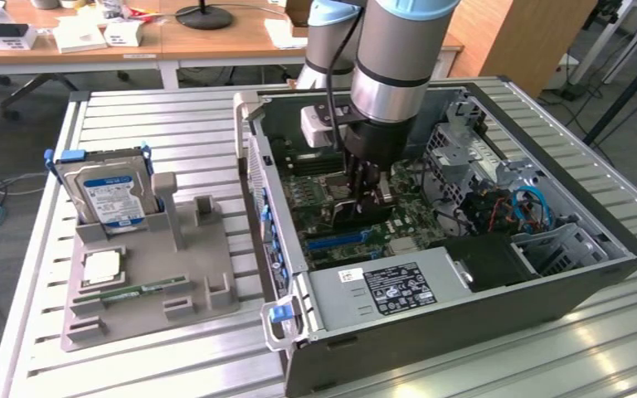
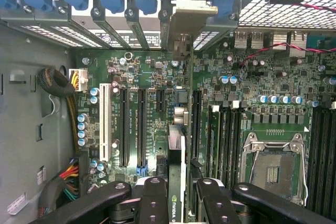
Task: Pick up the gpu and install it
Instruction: 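Insert the gpu into the slot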
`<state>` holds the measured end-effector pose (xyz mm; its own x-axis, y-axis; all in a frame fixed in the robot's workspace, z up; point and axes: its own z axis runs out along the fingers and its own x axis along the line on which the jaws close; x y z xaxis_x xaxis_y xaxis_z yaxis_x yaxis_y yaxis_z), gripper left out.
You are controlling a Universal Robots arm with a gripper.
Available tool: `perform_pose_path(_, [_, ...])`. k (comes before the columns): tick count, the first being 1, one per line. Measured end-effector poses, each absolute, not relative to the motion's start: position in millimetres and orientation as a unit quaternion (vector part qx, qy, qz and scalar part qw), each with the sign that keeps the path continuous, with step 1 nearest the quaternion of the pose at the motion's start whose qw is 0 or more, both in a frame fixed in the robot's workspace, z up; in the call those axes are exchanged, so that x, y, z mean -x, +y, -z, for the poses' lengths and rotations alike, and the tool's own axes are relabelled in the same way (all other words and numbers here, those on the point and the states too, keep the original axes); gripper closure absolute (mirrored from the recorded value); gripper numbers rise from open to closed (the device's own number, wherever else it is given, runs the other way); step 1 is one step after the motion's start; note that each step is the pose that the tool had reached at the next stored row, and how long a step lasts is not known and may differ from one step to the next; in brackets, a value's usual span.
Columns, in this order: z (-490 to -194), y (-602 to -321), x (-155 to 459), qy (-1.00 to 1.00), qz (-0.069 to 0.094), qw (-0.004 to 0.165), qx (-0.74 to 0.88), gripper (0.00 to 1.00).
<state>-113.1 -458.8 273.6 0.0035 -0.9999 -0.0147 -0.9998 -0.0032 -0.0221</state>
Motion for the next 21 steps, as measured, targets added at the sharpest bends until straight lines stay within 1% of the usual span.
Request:
perform_pose_path(14, [-273.6, -458.8, 115.5, 0.706, 0.002, 0.013, 0.708, 0.74])
perform_pose_path(21, [-273.5, -458.8, 114.9, 0.706, 0.000, 0.010, 0.708, 0.74])
